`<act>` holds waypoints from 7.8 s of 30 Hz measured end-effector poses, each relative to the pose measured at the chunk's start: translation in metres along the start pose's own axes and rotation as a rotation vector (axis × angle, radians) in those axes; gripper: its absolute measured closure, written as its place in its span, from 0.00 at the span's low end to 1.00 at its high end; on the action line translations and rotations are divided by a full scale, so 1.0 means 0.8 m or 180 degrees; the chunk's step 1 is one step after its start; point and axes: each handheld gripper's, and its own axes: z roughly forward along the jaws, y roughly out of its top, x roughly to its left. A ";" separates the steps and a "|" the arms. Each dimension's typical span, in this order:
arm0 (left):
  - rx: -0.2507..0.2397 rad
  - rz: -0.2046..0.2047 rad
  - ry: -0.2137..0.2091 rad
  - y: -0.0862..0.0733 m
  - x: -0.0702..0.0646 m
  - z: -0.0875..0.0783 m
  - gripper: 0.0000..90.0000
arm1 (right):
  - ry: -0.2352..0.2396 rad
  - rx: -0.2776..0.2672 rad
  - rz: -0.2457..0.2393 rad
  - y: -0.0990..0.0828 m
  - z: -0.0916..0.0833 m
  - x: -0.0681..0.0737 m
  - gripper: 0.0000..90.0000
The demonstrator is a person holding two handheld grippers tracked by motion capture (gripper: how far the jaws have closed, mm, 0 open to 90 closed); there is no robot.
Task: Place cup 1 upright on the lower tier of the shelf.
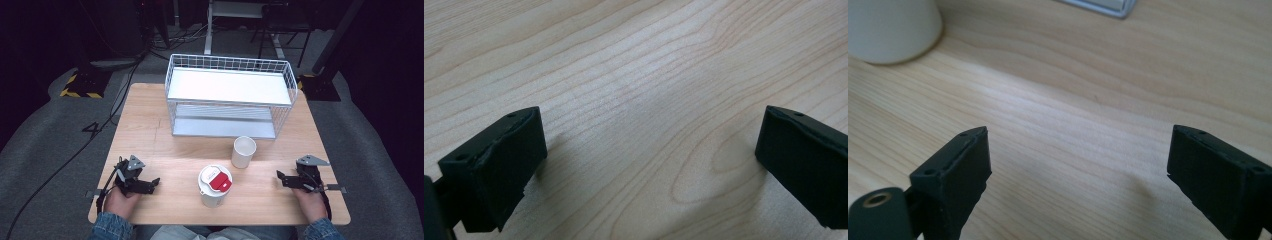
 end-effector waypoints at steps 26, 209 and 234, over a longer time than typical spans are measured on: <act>0.0005 -0.0019 0.0020 0.000 -0.001 0.000 0.01 | 0.0698 -0.0340 -0.0730 0.076 0.038 0.115 0.00; -0.0017 -0.0017 0.0016 0.002 -0.004 0.003 0.01 | 0.0352 -0.1158 -0.0301 0.146 0.001 0.069 0.11; -0.0012 -0.0013 0.0006 0.002 -0.004 0.002 0.02 | 0.0366 -0.0647 -0.0119 0.040 -0.040 0.016 0.12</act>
